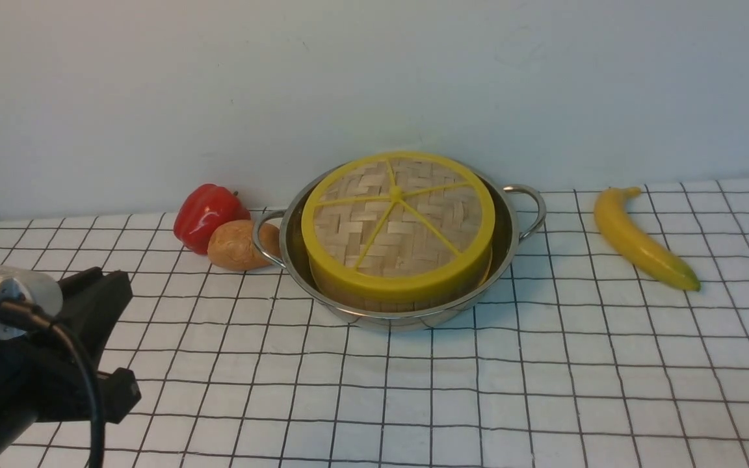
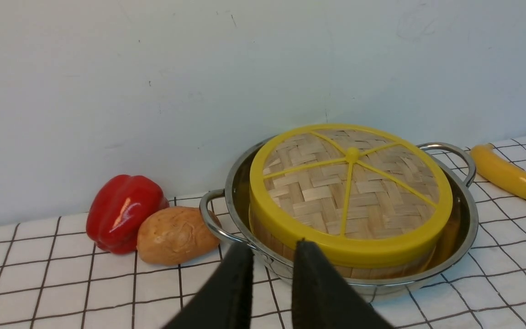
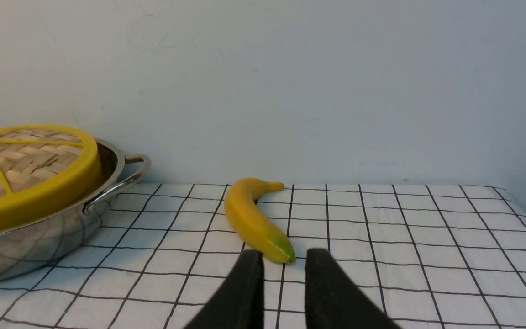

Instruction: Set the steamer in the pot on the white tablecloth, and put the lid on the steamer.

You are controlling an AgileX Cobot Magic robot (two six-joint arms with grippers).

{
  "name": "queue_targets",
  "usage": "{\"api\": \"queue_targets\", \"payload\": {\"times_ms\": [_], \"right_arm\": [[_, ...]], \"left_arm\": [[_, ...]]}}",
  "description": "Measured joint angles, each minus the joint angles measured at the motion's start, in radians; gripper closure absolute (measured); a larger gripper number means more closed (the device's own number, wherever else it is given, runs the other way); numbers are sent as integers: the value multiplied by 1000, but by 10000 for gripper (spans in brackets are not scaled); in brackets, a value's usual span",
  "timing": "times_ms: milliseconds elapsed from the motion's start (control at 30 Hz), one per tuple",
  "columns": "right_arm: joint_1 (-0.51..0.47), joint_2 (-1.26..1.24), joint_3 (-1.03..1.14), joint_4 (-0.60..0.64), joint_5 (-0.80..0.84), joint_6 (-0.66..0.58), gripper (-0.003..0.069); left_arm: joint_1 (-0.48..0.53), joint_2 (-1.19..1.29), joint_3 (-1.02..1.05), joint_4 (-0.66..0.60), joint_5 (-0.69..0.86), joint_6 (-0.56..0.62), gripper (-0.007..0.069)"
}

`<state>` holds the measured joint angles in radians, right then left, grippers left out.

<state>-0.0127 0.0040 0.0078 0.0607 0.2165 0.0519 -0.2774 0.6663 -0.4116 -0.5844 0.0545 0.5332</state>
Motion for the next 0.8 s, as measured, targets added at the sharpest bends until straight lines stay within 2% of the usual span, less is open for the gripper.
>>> {"api": "queue_targets", "payload": {"times_ms": [600, 667, 800], "right_arm": [[0, 8, 1, 8, 2, 18, 459], [0, 8, 1, 8, 2, 18, 456], [0, 8, 1, 9, 2, 18, 447]], "left_arm": [[8, -35, 1, 1, 1, 1, 465], [40, -75, 1, 15, 2, 9, 457], [198, -206, 2, 64, 42, 27, 449]]}}
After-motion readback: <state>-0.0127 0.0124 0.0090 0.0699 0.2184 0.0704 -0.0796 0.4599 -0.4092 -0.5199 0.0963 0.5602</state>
